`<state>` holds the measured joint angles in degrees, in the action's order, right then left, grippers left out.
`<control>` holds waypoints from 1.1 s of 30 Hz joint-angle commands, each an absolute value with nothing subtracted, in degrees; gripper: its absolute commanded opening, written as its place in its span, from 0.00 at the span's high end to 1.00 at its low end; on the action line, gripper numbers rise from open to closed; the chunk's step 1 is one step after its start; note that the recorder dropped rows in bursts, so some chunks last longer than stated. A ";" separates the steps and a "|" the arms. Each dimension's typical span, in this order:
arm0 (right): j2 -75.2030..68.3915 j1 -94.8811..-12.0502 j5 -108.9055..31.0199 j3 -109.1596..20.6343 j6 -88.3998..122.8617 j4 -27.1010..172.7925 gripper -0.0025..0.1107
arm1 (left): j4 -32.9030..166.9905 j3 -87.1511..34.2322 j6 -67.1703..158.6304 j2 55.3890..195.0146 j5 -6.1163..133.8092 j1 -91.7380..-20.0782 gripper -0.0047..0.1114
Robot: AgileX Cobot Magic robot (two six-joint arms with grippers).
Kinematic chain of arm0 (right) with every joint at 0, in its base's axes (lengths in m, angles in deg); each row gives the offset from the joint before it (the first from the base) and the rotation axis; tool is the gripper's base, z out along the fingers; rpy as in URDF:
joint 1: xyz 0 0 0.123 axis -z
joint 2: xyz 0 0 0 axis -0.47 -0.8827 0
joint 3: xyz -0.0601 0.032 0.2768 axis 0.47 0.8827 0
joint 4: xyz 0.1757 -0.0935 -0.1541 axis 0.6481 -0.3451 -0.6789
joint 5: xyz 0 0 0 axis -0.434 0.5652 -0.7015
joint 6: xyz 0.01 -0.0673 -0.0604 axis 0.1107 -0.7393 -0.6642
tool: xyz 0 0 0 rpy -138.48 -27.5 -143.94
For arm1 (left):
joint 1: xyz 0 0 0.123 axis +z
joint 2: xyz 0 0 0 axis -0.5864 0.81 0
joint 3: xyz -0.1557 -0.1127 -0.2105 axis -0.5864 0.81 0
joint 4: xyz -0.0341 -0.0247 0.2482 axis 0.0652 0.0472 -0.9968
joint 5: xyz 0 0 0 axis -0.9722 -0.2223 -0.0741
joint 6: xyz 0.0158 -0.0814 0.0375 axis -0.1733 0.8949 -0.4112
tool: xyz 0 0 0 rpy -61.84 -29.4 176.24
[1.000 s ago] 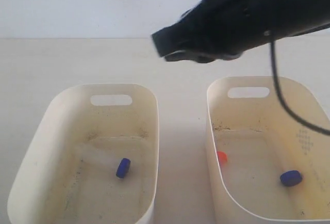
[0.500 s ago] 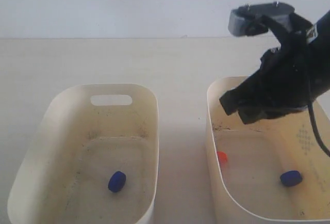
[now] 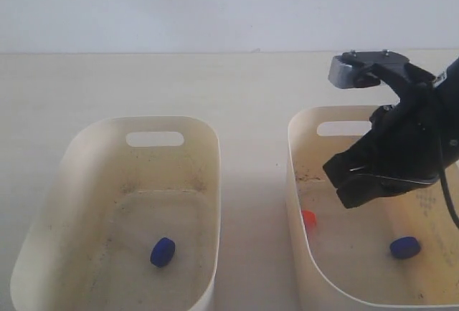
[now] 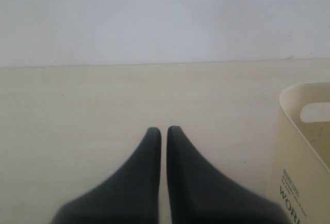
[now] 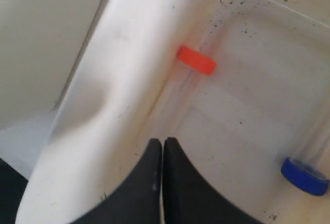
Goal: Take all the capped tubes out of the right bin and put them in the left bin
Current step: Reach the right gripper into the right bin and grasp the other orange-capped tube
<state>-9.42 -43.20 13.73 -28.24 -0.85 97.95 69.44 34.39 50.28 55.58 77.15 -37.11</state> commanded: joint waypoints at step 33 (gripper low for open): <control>-21.52 -38.92 7.64 -22.29 -10.13 104.55 0.98 | 69.35 34.23 50.76 55.39 76.76 -37.05 0.92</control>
<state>-21.65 -39.44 8.55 -22.52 -9.55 104.16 69.44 34.39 50.28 55.58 77.15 -37.11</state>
